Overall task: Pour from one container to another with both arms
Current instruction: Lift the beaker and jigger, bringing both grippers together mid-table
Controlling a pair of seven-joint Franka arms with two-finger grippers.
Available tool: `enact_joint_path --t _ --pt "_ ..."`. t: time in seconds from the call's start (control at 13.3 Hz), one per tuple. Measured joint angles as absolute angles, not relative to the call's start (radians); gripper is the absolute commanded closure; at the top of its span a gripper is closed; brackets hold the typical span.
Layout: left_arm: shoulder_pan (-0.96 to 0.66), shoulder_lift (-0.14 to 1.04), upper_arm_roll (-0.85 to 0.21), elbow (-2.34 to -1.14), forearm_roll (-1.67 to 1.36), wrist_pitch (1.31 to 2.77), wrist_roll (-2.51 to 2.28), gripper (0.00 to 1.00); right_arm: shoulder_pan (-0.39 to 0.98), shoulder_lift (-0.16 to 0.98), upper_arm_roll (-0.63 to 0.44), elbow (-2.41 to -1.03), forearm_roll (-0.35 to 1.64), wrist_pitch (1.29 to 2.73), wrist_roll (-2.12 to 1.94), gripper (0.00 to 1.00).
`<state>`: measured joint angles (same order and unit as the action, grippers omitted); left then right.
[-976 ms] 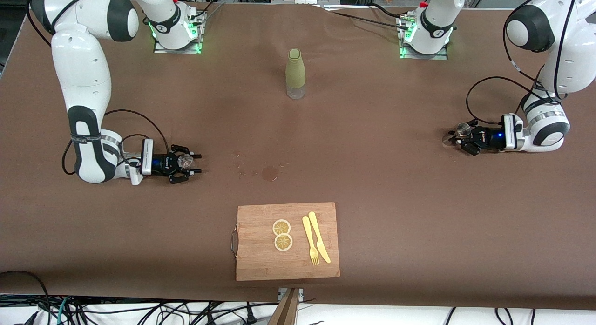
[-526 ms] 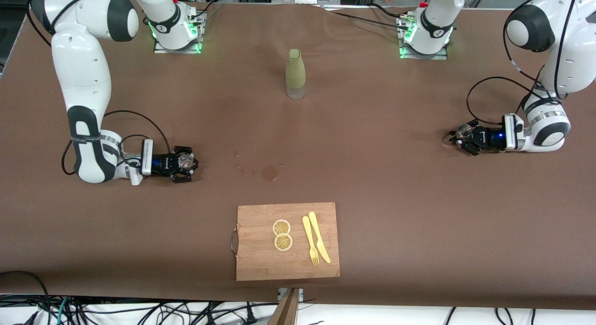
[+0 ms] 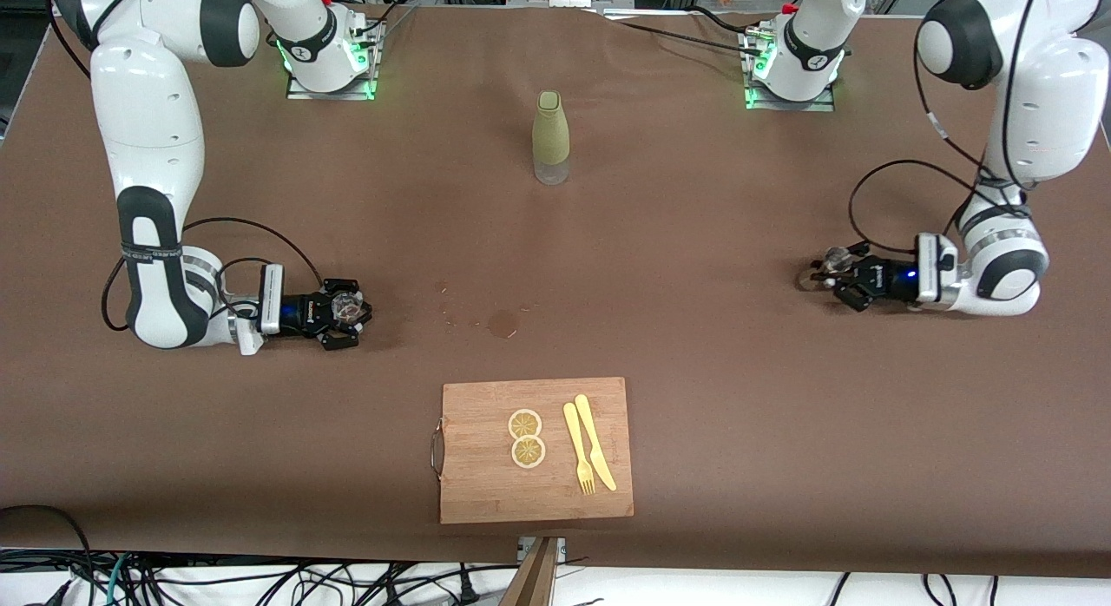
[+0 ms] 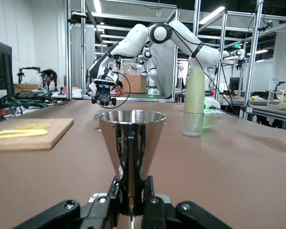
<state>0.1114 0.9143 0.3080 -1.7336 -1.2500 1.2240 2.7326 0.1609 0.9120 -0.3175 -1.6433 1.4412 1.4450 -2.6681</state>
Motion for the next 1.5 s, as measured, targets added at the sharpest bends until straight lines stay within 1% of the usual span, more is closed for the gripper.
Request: enact_joint_path --t 0.23,0.38,0.6,0.75,1.05,1.28,1.5 --pt "-0.04 0.913 0.301 -1.737 -1.387 1.282 2.712 1.0 0.219 0.867 -0.317 -1.643 1.441 1.462 -2.568 1.0" --pt "-0.151 0.913 0.284 -1.741 -1.49 1.347 2.682 1.0 0.262 0.827 -0.317 -1.643 1.441 1.505 -2.504 1.0" --pt "-0.264 0.913 0.177 -1.743 -1.636 1.493 2.593 1.0 0.32 0.757 -0.323 -1.646 1.435 1.611 -2.401 1.0" --pt "-0.313 0.913 0.108 -1.742 -1.729 1.594 2.551 1.0 0.369 0.727 -0.34 -1.651 1.418 1.662 -2.328 1.0" --pt "-0.36 0.913 -0.01 -1.715 -1.862 1.794 2.517 1.0 0.478 0.721 -0.373 -1.669 1.416 1.796 -2.274 1.0" --pt "-0.409 0.913 -0.029 -1.666 -1.913 1.903 2.498 1.0 0.53 0.721 -0.376 -1.673 1.416 1.902 -2.271 1.0" --pt "-0.47 0.917 -0.03 -1.621 -1.921 1.966 2.463 1.0 0.574 0.721 -0.38 -1.674 1.405 1.968 -2.233 1.0"
